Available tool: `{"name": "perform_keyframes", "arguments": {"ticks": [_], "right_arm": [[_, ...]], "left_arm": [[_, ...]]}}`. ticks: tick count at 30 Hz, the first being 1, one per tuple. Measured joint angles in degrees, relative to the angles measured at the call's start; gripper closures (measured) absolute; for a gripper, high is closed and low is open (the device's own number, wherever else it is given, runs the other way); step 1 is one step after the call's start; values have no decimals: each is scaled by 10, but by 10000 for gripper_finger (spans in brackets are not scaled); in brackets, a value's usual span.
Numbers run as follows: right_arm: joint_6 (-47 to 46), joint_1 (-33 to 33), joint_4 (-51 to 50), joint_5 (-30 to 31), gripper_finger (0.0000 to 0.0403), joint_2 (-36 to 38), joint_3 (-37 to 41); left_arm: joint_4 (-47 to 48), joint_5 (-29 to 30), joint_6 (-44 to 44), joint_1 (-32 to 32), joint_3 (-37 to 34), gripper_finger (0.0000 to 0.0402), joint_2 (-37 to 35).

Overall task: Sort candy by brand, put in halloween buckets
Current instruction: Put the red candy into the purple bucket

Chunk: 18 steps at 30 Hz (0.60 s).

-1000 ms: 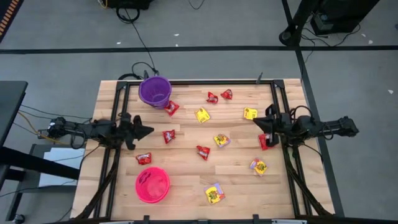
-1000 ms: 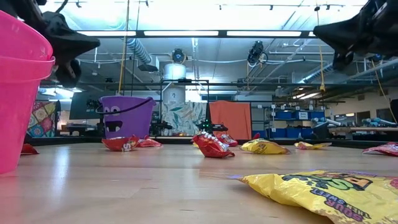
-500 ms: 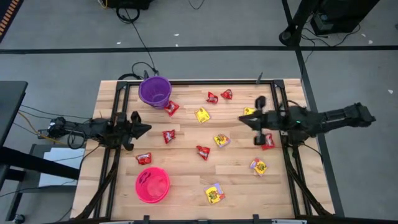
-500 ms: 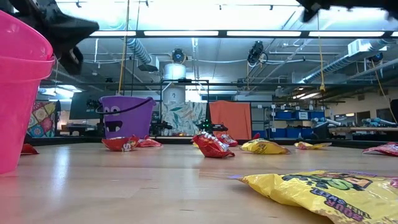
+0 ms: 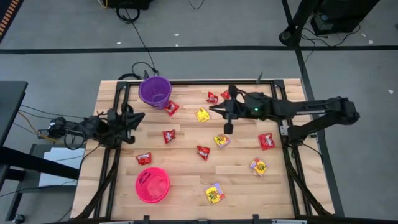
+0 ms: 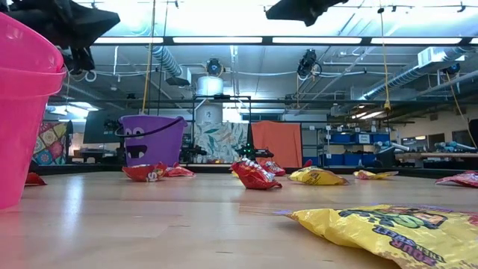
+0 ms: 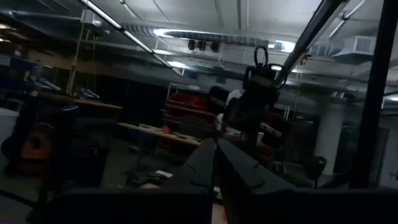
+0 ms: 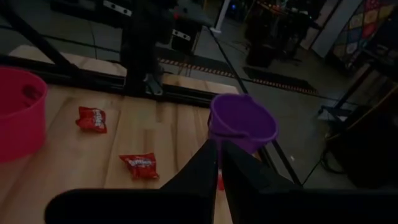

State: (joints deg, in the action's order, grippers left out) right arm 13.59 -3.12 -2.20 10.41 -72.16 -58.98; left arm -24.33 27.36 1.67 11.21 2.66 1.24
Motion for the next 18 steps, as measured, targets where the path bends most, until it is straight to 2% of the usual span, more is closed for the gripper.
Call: {"name": "perform_keyframes", "arguments": {"ticks": [5, 11, 13, 18], "right_arm": [[0, -9, 2, 0, 368, -9, -5], [0, -29, 24, -1, 368, -9, -6], [-9, -36, 38, -14, 368, -9, -6], [-35, -53, 43, -100, 368, -9, -6]], "left_arm": [[4, 33, -19, -5, 21, 378, 28], [8, 26, -84, -19, 123, 378, 140], [35, 26, -116, -24, 169, 378, 184], [176, 50, -165, -49, 289, 378, 280]]}}
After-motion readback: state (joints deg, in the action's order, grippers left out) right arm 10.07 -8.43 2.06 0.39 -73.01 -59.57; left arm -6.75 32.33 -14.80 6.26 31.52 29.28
